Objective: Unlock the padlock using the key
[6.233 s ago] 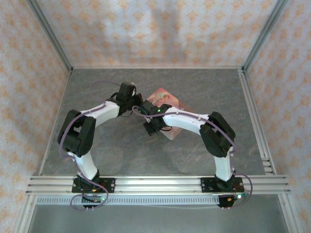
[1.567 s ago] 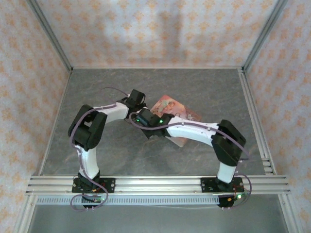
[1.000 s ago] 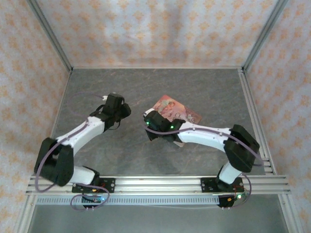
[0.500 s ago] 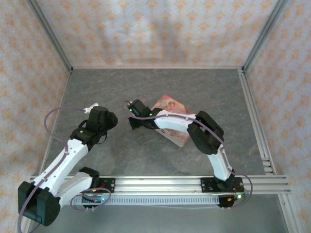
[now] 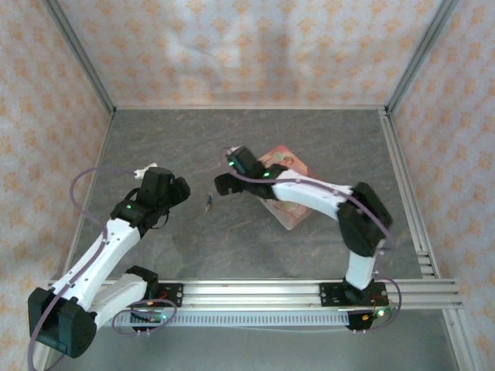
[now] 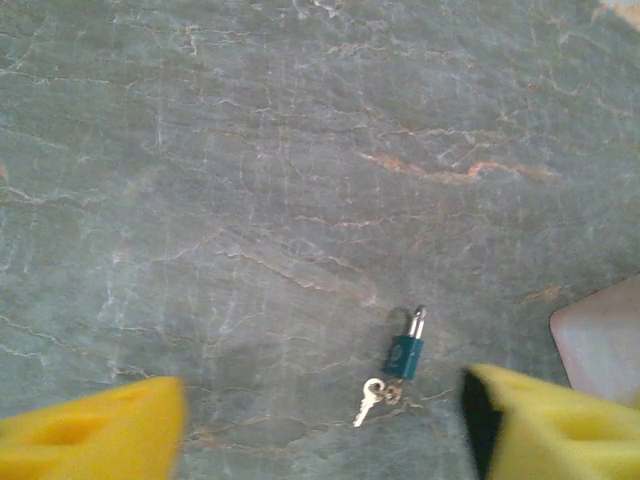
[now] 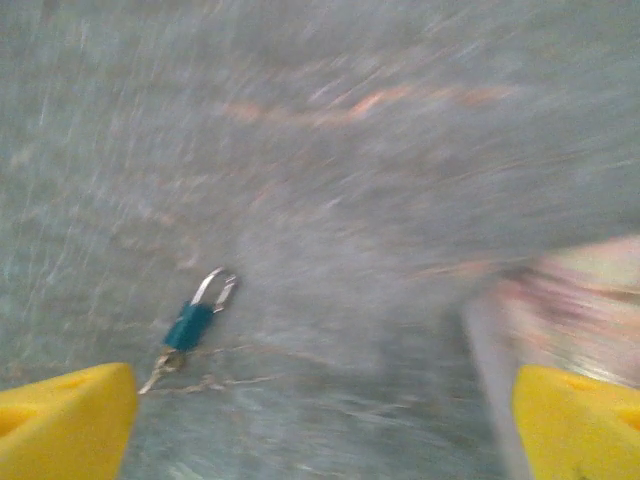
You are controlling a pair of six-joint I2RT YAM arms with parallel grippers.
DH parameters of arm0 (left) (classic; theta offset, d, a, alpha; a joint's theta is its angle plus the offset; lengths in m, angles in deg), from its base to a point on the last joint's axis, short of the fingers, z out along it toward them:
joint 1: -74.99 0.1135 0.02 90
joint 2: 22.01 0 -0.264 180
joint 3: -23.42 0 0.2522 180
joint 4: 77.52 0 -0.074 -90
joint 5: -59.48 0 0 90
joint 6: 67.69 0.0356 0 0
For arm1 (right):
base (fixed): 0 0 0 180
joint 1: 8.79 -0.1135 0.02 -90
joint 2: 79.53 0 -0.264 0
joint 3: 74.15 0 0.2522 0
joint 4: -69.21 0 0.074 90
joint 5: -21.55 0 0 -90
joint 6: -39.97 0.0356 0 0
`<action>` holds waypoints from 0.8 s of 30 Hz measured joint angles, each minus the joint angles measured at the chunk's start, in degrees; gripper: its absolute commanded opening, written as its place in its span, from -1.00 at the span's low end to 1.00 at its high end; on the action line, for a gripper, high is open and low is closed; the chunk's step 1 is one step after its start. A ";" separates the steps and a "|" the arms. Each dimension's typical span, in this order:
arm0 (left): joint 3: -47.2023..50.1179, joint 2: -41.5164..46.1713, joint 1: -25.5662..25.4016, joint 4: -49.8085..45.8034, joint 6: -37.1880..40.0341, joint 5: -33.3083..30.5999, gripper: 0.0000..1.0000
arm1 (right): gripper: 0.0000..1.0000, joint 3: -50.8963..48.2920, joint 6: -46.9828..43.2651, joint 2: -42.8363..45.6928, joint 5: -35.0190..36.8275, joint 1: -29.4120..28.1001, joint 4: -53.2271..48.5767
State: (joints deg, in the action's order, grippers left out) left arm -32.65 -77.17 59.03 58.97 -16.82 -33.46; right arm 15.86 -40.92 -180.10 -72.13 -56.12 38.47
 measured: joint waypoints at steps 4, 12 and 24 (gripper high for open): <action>-4.22 -3.04 0.24 -0.09 1.88 -0.83 1.00 | 0.99 -4.85 -0.13 11.08 4.70 6.82 0.37; -10.40 -10.78 0.55 0.81 7.80 -4.44 1.00 | 0.99 -14.95 0.35 20.92 17.05 17.07 2.21; -2.91 -22.14 9.84 15.39 21.00 -18.05 1.00 | 0.99 -51.04 -8.59 28.81 41.29 26.60 39.36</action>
State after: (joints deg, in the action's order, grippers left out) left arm -35.55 -99.31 68.86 74.35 4.18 -51.52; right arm -35.18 -49.51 -151.29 -30.84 -29.52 77.84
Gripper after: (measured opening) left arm 0.996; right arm 0.995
